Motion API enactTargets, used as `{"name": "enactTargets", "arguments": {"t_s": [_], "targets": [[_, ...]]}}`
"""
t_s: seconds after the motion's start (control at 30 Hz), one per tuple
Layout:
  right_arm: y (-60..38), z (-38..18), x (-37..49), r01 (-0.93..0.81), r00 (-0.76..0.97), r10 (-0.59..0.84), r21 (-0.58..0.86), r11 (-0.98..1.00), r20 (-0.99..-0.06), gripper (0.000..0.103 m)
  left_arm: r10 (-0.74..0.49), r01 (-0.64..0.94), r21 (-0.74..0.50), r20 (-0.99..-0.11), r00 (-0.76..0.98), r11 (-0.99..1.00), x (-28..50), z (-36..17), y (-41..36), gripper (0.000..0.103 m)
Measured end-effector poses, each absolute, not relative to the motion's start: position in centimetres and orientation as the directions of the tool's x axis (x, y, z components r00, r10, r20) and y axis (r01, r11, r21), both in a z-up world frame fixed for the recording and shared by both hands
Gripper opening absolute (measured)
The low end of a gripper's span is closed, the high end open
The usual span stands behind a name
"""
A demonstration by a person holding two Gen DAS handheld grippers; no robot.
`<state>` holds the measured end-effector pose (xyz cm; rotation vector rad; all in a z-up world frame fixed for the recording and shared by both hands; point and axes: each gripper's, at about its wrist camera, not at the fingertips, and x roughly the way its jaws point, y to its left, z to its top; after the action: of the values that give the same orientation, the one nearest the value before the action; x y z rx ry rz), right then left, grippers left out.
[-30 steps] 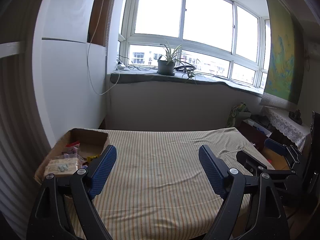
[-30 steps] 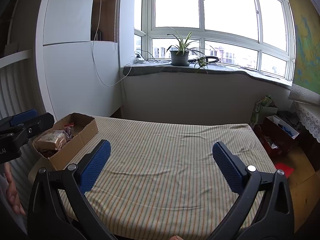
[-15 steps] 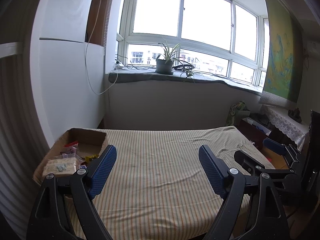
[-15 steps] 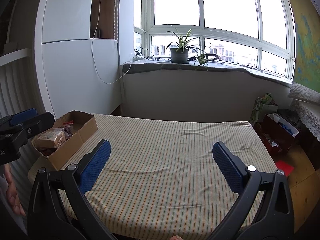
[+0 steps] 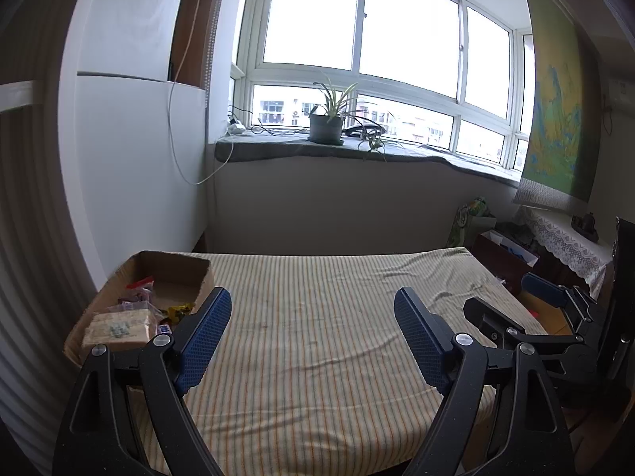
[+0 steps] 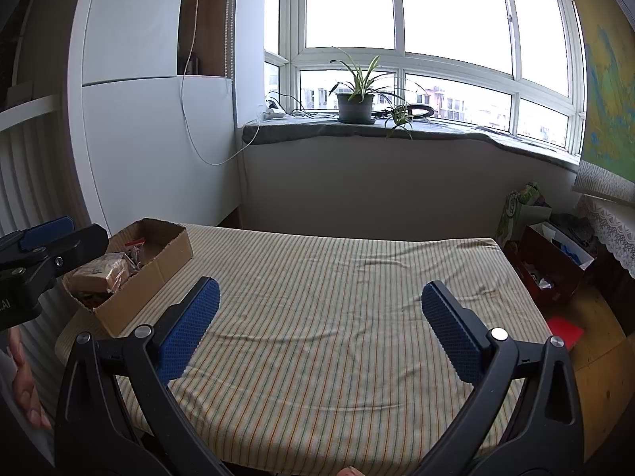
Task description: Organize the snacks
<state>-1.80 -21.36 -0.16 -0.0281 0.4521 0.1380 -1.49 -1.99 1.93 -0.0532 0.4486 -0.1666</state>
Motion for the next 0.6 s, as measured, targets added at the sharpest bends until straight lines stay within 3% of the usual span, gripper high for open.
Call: {"name": "enactTargets", "arguments": {"t_s": [0.17,0.23,0.6], "targets": [[-21.16,-0.28,-1.98,-0.138,0.890,0.125,0.003,0.990,-0.439,0.103,-0.171,0.146,-0.090,-0.436,0.883,0.985,-1.41,1.70,-1.95,0.087],[-21.04,-0.28,-2.02,-0.139,0.889,0.125,0.002,0.990,-0.440,0.103,-0.167,0.134,-0.104,-0.456,0.874,0.985,-1.15,1.46,-1.77,0.103],[-20.93,-0.32,-2.05,-0.139,0.886,0.127,0.004,0.990,-0.446,0.103,-0.145,0.104,-0.113,-0.469,0.871,0.988,-1.03,1.26,-1.40,0.103]]}}
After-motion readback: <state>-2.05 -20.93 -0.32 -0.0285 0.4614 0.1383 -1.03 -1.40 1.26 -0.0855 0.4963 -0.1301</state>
